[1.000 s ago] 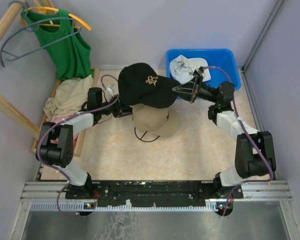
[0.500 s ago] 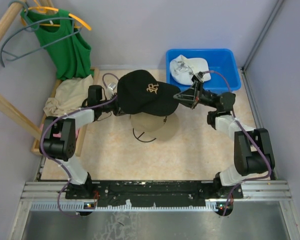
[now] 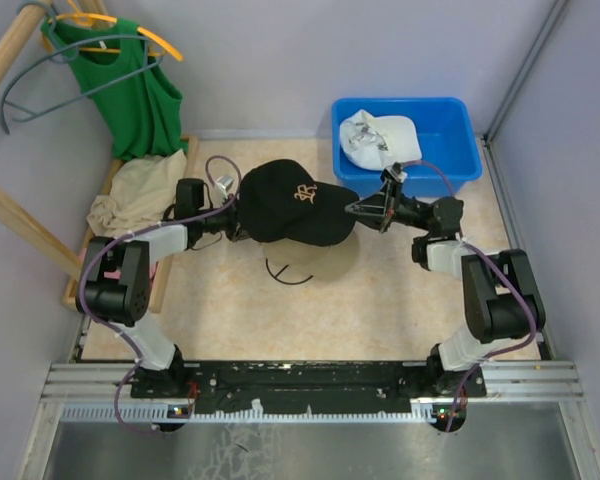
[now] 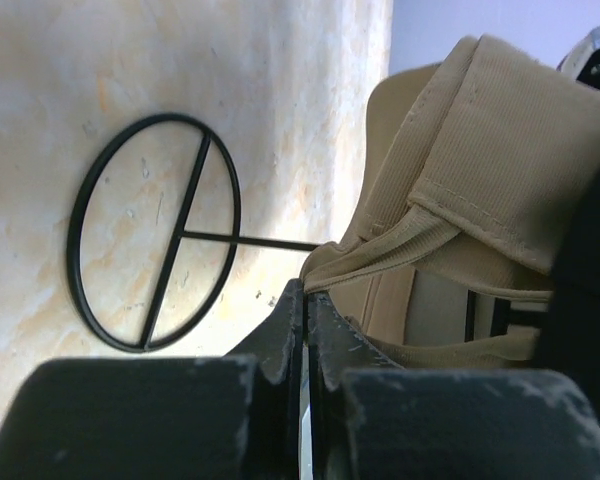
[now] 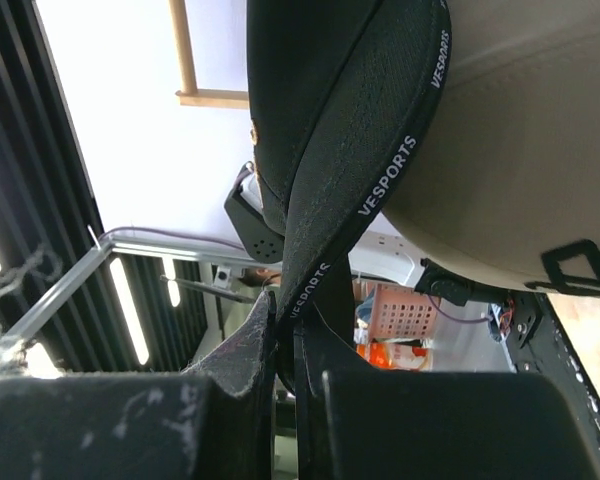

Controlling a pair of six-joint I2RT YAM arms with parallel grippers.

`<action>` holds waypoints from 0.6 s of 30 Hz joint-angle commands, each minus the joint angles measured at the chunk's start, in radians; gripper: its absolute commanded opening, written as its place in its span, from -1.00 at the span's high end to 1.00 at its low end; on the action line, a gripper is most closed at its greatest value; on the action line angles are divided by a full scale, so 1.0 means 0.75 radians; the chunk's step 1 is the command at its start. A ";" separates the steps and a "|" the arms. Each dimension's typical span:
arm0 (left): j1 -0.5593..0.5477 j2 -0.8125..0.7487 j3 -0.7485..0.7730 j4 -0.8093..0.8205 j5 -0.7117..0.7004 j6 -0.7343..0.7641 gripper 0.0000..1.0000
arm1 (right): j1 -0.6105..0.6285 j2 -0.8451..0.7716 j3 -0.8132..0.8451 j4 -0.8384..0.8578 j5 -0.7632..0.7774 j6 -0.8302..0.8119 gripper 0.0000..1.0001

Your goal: Stack the hats

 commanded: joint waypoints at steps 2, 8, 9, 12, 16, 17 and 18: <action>0.009 -0.032 -0.092 -0.051 -0.025 0.030 1.00 | 0.004 0.041 -0.058 0.173 0.006 -0.010 1.00; 0.009 -0.022 -0.109 -0.063 -0.030 0.052 1.00 | -0.024 0.054 -0.143 0.197 -0.052 -0.032 1.00; 0.010 -0.017 -0.108 -0.067 -0.032 0.060 1.00 | -0.035 0.054 -0.157 0.192 -0.066 -0.043 1.00; 0.011 0.000 -0.114 -0.066 -0.032 0.067 1.00 | -0.085 0.052 -0.200 0.141 -0.098 -0.098 1.00; 0.019 0.017 -0.108 -0.064 -0.028 0.074 1.00 | -0.096 0.035 -0.205 -0.013 -0.124 -0.223 1.00; 0.021 0.025 -0.105 -0.065 -0.026 0.077 1.00 | -0.095 0.030 -0.206 -0.039 -0.128 -0.262 1.00; 0.024 0.027 -0.100 -0.066 -0.024 0.081 1.00 | -0.096 0.026 -0.208 -0.096 -0.131 -0.281 1.00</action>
